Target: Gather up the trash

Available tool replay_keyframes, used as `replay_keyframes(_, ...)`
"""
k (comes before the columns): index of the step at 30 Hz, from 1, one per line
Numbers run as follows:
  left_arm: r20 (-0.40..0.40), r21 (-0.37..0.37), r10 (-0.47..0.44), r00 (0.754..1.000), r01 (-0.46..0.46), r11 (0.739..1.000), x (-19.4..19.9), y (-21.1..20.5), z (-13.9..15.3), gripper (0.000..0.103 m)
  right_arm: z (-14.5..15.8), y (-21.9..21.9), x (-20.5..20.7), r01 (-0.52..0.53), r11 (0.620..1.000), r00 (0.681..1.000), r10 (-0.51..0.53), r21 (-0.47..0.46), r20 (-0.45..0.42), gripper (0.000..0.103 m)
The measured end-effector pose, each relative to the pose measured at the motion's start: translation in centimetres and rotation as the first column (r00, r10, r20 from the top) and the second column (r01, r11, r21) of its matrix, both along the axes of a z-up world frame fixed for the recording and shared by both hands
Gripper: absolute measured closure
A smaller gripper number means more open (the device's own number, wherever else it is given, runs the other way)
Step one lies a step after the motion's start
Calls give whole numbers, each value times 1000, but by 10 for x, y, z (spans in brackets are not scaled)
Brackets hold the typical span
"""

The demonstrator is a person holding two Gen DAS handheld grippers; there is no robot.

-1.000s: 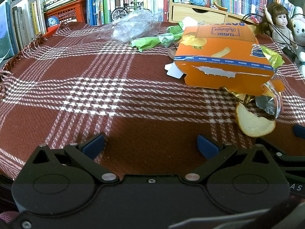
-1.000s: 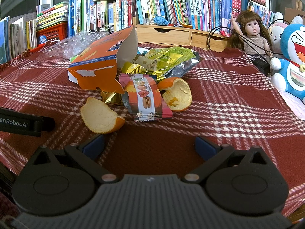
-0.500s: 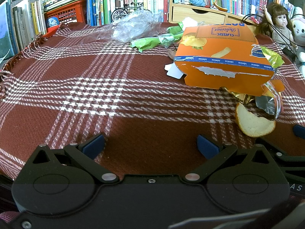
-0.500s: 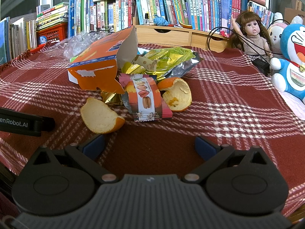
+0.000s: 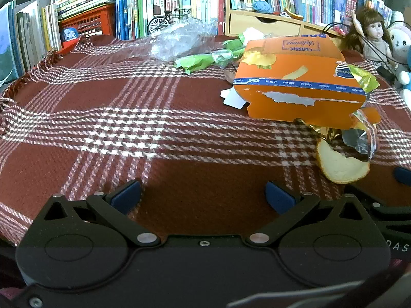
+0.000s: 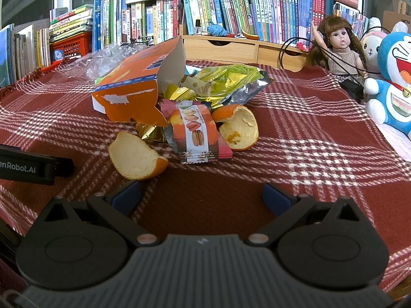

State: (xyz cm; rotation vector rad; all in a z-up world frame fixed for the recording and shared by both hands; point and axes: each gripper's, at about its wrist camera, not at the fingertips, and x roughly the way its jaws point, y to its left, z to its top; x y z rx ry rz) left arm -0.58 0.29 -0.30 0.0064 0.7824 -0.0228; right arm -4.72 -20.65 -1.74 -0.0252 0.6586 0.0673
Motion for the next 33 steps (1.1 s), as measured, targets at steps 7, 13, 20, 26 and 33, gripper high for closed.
replay_keyframes(7, 27, 4, -10, 1000, 9, 1000, -3, 0, -1, 0, 0, -2, 1, -3, 1000, 1000, 3, 5, 9, 0)
replay_keyframes(13, 16, -18, -20, 1000, 20, 1000, -2, 3, 4, 0, -1, -6, -1, -30, 999, 999, 29, 17, 25, 0)
replay_keyframes(20, 103, -88, -75, 992, 84, 993, -6, 7, 32, 0, 15, -27, -7, -69, 990, 994, 59, 119, 91, 0)
replay_keyframes(26, 162, -158, -134, 978, 159, 975, 6, -7, 54, 0, 37, -35, -3, -94, 992, 980, 77, 83, 184, 2)
replay_keyframes(33, 46, -466, -110, 993, 119, 877, 52, -7, 53, 0, 33, -26, 11, -145, 989, 975, 136, 36, 176, 23)
